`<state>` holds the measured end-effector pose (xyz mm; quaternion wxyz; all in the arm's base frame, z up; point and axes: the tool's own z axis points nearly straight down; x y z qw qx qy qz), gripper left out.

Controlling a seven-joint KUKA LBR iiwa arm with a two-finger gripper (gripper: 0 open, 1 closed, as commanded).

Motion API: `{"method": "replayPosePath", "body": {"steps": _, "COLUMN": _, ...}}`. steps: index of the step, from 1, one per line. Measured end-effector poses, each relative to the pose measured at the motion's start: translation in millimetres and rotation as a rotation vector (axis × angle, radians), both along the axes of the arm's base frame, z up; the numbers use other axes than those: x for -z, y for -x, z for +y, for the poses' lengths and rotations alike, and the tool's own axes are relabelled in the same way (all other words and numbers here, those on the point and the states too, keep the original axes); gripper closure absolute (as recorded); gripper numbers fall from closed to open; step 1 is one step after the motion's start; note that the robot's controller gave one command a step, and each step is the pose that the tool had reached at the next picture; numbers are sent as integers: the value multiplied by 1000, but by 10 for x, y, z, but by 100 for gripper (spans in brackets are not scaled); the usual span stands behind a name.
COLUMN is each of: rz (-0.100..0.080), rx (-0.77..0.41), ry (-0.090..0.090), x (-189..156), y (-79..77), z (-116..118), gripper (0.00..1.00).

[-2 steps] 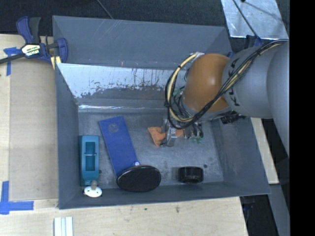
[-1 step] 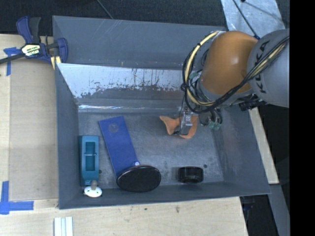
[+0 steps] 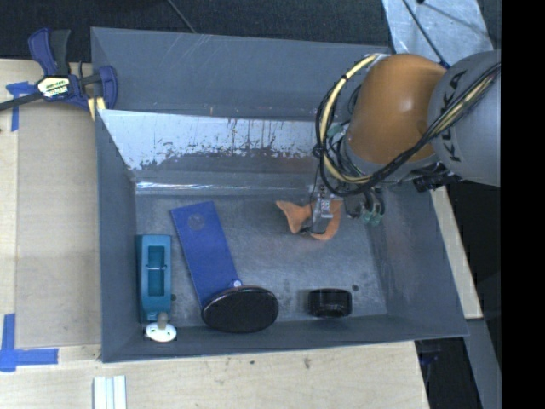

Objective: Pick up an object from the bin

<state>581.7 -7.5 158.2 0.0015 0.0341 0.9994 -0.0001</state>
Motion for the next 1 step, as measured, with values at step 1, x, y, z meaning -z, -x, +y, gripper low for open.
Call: {"method": "replayPosePath", "body": {"steps": 1, "rz": 2, "rx": -27, "ry": 0, "x": -2009, "y": 191, "z": 238, "gripper": 100}}
